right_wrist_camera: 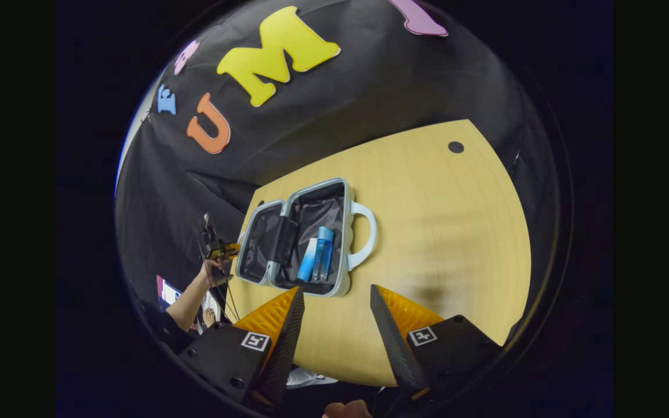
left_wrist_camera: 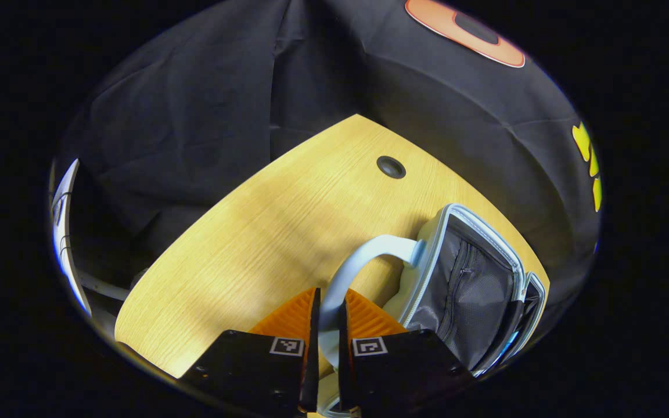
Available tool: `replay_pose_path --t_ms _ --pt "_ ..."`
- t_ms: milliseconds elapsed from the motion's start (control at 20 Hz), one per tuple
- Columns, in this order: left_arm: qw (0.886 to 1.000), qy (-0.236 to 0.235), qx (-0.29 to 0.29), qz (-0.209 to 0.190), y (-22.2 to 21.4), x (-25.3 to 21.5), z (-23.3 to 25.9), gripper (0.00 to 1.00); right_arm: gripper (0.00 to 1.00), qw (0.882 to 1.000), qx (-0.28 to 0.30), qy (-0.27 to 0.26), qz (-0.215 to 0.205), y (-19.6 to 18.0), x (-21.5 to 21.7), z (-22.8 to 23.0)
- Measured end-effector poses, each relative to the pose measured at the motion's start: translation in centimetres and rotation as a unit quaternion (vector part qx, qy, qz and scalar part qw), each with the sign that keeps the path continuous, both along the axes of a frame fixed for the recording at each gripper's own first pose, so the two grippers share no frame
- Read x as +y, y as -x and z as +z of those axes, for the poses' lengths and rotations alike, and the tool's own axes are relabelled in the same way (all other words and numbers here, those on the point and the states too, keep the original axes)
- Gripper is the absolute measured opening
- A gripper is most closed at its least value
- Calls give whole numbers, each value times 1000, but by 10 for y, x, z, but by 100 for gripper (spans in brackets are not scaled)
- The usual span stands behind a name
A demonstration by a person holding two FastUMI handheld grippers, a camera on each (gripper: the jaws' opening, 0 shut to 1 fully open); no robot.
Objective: First open the suitcase, pack the skin care products into it, and then close the suitcase.
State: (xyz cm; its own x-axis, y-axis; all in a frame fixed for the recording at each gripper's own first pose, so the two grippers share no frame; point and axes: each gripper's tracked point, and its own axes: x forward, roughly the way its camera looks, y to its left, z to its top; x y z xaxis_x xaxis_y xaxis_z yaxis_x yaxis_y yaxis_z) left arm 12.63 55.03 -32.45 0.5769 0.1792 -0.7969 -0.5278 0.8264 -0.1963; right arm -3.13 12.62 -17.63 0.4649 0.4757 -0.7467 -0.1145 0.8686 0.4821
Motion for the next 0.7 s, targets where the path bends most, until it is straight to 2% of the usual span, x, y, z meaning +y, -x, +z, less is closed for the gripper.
replay_pose_path --t_ms 50,100,250,350,500,700 --pt "1000 -19 4 -5 1 1 9 22 69 1000 -5 -3 5 3 1 1" --pt "999 -40 2 -7 3 1 23 13 69 1000 -6 -6 11 8 1 1" --pt "996 -79 -34 -20 0 -5 88 11 69 999 -19 -5 31 17 -4 9" --pt "992 -100 -67 -38 1 -23 130 10 69 997 -54 19 42 16 -14 13" --pt "982 -129 -122 -60 4 -69 192 10 69 992 -112 47 40 14 -33 25" --pt "968 -162 -179 -70 20 -144 245 10 69 979 -178 103 3 10 -72 38"
